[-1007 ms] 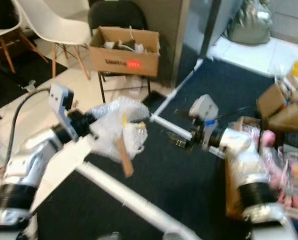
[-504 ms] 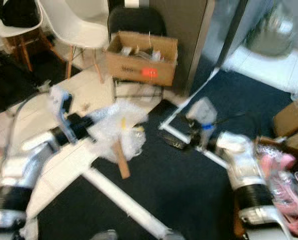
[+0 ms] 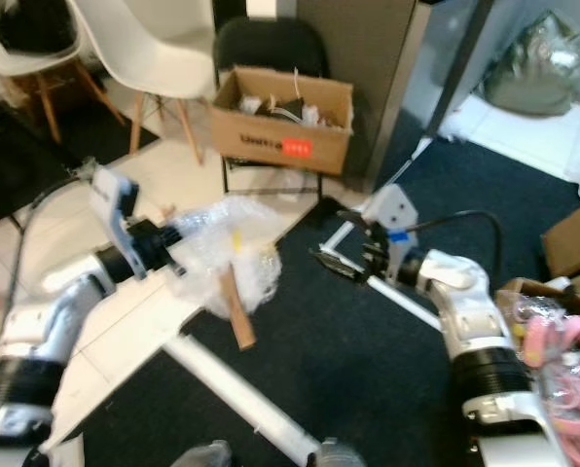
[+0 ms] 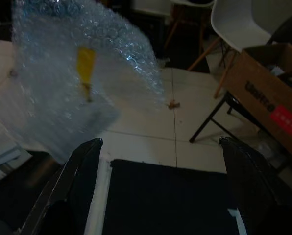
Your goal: Picking trash to rubbish bin
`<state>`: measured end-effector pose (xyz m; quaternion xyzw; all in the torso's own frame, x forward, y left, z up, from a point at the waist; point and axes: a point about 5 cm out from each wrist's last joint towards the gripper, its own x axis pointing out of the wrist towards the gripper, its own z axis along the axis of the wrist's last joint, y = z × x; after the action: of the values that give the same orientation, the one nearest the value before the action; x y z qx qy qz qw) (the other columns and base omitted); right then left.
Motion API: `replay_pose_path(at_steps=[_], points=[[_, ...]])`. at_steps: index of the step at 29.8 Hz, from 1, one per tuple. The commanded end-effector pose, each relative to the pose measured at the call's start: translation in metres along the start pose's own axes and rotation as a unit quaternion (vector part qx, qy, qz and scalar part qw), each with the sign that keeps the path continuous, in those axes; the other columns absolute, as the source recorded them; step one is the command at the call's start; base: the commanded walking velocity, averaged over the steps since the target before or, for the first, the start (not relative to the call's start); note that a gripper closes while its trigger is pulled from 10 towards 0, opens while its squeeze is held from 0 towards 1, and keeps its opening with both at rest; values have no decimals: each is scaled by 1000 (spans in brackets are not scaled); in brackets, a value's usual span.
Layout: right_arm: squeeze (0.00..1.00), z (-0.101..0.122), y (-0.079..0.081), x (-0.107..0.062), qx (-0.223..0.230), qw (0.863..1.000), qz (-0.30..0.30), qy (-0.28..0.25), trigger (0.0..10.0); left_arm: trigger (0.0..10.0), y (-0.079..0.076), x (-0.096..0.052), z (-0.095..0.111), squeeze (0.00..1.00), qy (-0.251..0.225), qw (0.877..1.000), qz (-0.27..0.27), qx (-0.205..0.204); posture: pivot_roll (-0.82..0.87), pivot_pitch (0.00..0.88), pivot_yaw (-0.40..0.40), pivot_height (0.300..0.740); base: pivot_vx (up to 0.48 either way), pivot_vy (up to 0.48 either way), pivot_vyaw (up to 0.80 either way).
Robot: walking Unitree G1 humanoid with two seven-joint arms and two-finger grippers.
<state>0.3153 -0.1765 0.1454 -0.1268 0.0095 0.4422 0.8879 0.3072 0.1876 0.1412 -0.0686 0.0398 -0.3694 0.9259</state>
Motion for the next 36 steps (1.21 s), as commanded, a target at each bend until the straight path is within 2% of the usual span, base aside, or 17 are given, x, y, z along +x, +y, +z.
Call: replay_pose_path(at_steps=[1, 10, 16, 24, 27, 29, 36], points=[[0, -4, -3, -3, 2, 1000, -8, 10, 10000, 10000, -1, 0, -1, 0, 5, 1000, -4, 5, -10, 0, -17, 740, 274, 0, -800], [0, -3, -3, -4, 2, 1000, -9, 4, 10000, 10000, 0, 0, -1, 0, 5, 1000, -1, 7, -9, 0, -16, 740, 275, 0, -147], [0, -2, -2, -4, 2, 1000, -5, 2, 10000, 10000, 11, -5, -1, 0, 6, 1000, 29, 10, -10, 0, -15, 740, 275, 0, 0], [0, 1, 3, -7, 18, 999, 33, -9, 10000, 10000, 25, -16, -1, 0, 10, 999, 52, 8, -10, 0, -15, 740, 274, 0, 0], [0, 2, 9, -15, 26, 996, 82, -9, 10000, 10000, 30, -22, -1, 0, 11, 998, 63, 8, -10, 0, -15, 740, 275, 0, 0], [0, 4, 7, -21, 34, 995, 91, -17, 10000, 10000, 31, -24, -1, 0, 11, 998, 66, 8, -9, 0, -16, 740, 274, 0, 0], [0, 9, -15, -40, 34, 998, 56, -22, 10000, 10000, 32, -25, -3, 0, 13, 998, 66, 9, -13, 0, -15, 740, 272, 0, 0]])
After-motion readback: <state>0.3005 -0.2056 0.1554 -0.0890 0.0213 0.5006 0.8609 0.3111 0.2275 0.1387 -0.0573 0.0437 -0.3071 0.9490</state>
